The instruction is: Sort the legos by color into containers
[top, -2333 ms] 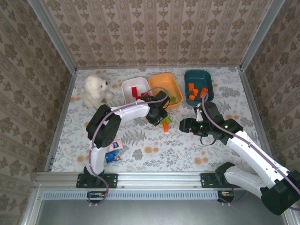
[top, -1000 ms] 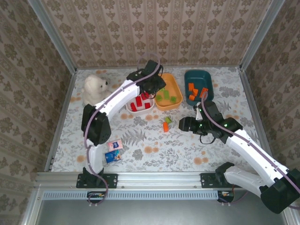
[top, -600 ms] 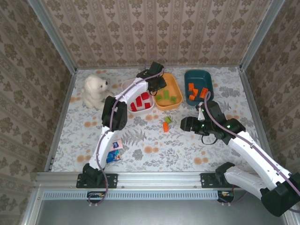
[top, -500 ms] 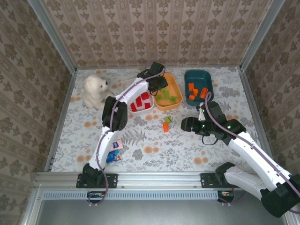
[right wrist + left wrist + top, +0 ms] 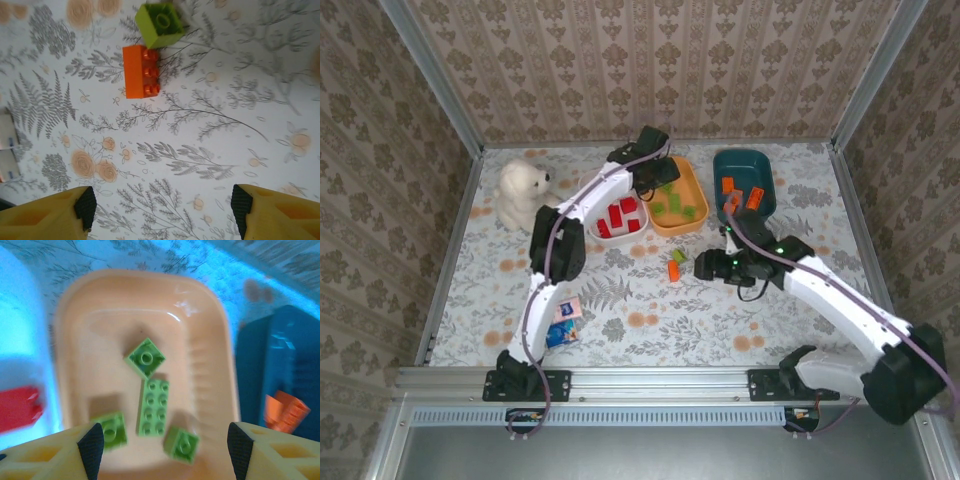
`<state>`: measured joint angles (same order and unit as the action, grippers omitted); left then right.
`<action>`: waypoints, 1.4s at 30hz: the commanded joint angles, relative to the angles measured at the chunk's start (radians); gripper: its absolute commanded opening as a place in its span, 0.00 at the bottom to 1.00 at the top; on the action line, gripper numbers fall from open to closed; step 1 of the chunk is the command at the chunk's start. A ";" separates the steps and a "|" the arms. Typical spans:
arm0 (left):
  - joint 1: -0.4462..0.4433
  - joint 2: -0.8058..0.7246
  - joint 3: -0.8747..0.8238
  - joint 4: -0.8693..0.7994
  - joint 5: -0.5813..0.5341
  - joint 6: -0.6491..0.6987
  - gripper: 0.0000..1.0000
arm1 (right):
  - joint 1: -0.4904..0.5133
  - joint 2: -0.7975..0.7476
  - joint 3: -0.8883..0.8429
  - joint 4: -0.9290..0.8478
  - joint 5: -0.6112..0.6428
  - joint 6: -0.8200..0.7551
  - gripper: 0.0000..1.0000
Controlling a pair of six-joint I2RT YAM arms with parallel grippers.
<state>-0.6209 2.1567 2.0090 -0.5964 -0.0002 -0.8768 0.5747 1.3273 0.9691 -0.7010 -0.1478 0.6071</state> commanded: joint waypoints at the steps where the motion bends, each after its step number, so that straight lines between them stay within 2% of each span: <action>1: 0.004 -0.269 -0.219 0.086 -0.010 0.022 0.70 | 0.052 0.136 0.083 0.022 0.070 -0.026 0.79; 6: -0.004 -0.595 -0.629 0.142 0.005 -0.004 0.71 | 0.081 0.343 0.199 0.022 0.083 -0.006 0.79; 12: -0.042 -0.915 -0.968 0.114 -0.026 -0.066 0.71 | 0.091 0.497 0.278 0.020 0.103 0.007 0.66; 16: -0.076 -1.073 -1.092 0.086 -0.054 -0.107 0.71 | 0.091 0.567 0.319 0.035 0.094 -0.006 0.50; 20: -0.103 -1.167 -1.160 0.040 -0.076 -0.133 0.71 | 0.093 0.593 0.345 0.037 0.096 -0.013 0.33; 25: -0.123 -1.222 -1.195 0.023 -0.085 -0.140 0.70 | 0.104 0.565 0.366 0.001 0.068 -0.028 0.18; 28: -0.137 -1.223 -1.190 0.042 -0.084 -0.131 0.71 | 0.109 0.481 0.369 -0.014 -0.004 -0.008 0.17; 31: -0.147 -1.192 -1.170 0.084 -0.077 -0.121 0.71 | 0.092 0.380 0.419 -0.072 -0.014 -0.004 0.17; 33: -0.153 -1.157 -1.144 0.109 -0.074 -0.111 0.71 | 0.043 0.331 0.461 -0.105 -0.012 -0.018 0.17; 36: -0.159 -1.103 -1.090 0.138 -0.073 -0.093 0.72 | -0.089 0.304 0.525 -0.139 0.004 -0.069 0.17; 42: -0.159 -1.049 -1.007 0.178 -0.099 -0.087 0.73 | -0.368 0.434 0.668 -0.102 0.042 -0.154 0.16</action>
<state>-0.7731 1.1023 0.9524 -0.4595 -0.0727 -0.9871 0.2729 1.6783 1.5990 -0.7658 -0.1379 0.5133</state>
